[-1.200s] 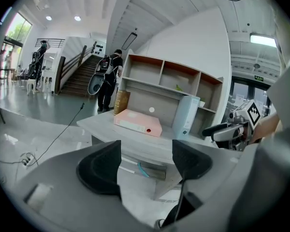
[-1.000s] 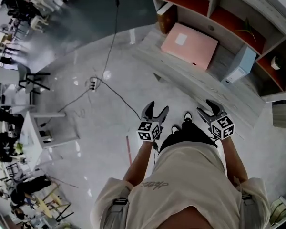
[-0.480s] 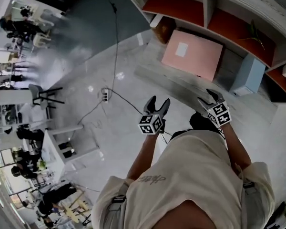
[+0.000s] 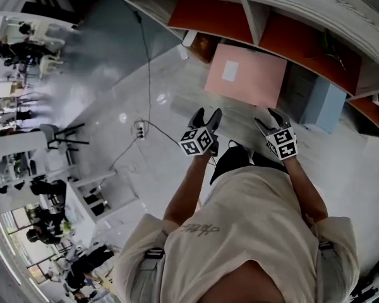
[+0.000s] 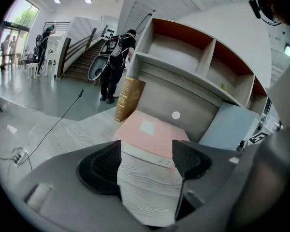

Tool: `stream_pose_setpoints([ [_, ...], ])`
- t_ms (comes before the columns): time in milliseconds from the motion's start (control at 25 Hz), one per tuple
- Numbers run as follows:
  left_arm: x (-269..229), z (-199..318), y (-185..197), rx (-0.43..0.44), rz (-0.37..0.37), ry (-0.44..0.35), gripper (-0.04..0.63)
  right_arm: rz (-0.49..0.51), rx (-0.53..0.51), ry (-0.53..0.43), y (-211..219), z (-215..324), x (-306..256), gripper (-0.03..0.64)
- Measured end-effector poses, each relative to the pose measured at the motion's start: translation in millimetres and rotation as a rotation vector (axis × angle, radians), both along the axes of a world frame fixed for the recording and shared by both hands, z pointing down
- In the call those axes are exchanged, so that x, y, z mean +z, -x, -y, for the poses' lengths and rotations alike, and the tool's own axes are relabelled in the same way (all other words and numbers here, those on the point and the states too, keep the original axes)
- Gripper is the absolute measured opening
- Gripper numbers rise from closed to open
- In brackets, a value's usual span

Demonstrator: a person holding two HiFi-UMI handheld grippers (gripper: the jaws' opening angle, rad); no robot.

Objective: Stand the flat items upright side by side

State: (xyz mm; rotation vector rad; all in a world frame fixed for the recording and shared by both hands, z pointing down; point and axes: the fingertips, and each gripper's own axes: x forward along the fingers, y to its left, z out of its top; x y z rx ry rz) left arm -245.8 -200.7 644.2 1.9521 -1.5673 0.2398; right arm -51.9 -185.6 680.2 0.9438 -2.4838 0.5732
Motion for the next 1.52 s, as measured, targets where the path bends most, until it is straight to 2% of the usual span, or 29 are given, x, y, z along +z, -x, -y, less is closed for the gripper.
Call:
stream_pose_setpoints([
  [200,0.3,20.7,1.1,0.057,0.043,0.009,0.35,-0.039,0.087,0.001,-17.5,12.1,3.0,0.262],
  [400,11.5,46.9,19.0,0.086,0.066,0.042,0.35,-0.022,0.179,0.064,-27.7,10.6,11.8,0.264],
  [520,17.9,70.4,23.7,0.133,0.067,0.05,0.351,0.001,0.245,0.094,-30.3,21.2,13.3,0.264],
  [640,26.7,84.5,27.2,0.173,0.063,0.064,0.351,-0.02,0.306,0.125,-33.9,28.9,22.4,0.31],
  [1000,73.9,100.6,29.7,0.332,0.002,0.169,0.357,0.055,0.587,0.307,-57.3,50.6,50.4,0.31],
  [1160,84.0,112.5,21.9,0.4,-0.07,0.182,0.351,0.108,0.663,0.349,-60.3,57.8,56.7,0.31],
  [1240,88.7,109.7,16.3,0.457,-0.079,0.191,0.351,0.145,0.712,0.362,-60.4,57.5,59.6,0.303],
  [1360,93.9,112.5,9.9,0.514,-0.084,0.197,0.351,0.13,0.733,0.383,-56.8,60.8,65.6,0.295],
  [1400,95.0,113.2,9.5,0.525,-0.086,0.199,0.351,0.12,0.732,0.387,-53.8,61.4,66.8,0.266],
  [1520,97.6,110.8,11.1,0.56,-0.075,0.2,0.351,0.11,0.754,0.389,-49.2,59.7,68.3,0.264],
])
